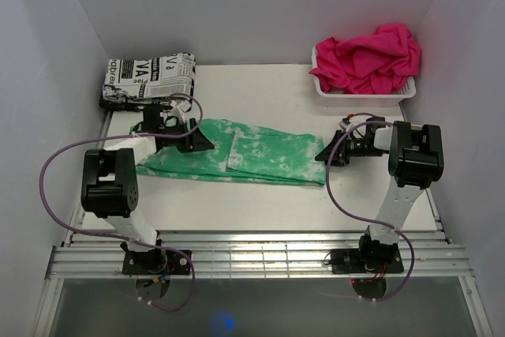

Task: Fold and stack the trousers
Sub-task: Fold the trousers

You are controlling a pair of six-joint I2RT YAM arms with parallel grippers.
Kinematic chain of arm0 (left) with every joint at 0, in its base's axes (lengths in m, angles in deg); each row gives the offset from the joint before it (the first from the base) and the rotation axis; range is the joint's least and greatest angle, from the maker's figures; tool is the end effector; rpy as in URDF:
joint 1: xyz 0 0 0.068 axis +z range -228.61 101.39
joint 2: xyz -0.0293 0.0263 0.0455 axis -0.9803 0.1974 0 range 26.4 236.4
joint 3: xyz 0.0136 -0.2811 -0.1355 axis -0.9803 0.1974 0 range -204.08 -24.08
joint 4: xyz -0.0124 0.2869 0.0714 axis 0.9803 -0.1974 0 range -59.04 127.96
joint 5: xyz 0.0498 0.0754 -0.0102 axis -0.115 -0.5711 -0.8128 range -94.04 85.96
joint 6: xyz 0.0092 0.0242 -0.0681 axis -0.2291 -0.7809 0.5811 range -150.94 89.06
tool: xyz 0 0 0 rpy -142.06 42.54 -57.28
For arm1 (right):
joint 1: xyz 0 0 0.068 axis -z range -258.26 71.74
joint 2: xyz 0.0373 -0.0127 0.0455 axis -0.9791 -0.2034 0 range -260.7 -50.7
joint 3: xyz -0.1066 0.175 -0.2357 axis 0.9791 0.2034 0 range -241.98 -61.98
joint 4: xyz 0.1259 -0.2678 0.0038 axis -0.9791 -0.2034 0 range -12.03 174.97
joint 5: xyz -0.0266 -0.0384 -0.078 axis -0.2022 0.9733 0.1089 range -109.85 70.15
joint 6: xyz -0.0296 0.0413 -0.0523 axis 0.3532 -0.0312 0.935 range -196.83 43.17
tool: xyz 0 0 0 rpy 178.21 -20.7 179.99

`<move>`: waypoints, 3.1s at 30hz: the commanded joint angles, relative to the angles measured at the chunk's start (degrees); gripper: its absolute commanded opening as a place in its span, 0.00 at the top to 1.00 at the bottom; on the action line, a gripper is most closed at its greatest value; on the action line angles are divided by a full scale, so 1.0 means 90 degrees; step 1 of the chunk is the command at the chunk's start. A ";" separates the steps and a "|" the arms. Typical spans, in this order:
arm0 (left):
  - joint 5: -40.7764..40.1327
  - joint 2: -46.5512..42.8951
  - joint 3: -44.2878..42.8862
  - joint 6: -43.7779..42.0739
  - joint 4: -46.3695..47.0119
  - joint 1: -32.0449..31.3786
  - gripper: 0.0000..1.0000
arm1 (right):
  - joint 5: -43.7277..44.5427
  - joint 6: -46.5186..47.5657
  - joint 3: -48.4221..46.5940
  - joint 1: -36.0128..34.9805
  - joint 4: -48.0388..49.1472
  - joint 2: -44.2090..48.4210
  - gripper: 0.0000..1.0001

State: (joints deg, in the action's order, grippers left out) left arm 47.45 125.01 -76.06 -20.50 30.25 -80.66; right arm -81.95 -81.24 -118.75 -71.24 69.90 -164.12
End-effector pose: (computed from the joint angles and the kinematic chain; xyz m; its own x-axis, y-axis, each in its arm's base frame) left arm 0.3658 -0.0605 0.1606 -0.8850 -0.0813 -0.4583 0.3232 0.6012 -0.7308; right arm 0.3819 0.0071 0.0936 -0.9564 0.1540 -0.2482 -0.1449 0.4878 0.8609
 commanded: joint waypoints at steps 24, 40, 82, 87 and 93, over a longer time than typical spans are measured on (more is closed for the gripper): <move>0.0451 0.0605 -0.0210 -0.1853 -0.1136 0.3411 0.05 | 0.0017 0.4278 -0.2928 0.1299 -0.5736 0.0532 0.92; 0.1057 0.1056 0.0044 -0.1648 -0.0892 0.2543 0.65 | -0.1352 0.1792 -0.3497 0.0704 -0.4091 0.0922 0.92; 0.0891 0.1075 0.0249 -0.1921 -0.1029 0.2034 1.00 | 0.0211 -0.5702 -0.3242 -0.4364 0.5414 -0.1049 0.92; 0.0862 0.1065 0.0317 -0.1950 -0.1048 0.2043 1.00 | 0.0319 -0.5975 -0.3564 -0.4648 0.5746 -0.1440 0.92; 0.0861 0.1065 0.0366 -0.2009 -0.1097 0.2034 1.00 | 0.0445 -0.6015 -0.3896 -0.4930 0.5835 -0.1820 0.92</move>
State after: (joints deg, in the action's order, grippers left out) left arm 57.11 134.74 -74.29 -36.13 22.32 -61.86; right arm -78.00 -134.15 -150.12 -113.84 117.37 -179.82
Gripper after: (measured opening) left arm 0.015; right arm 0.110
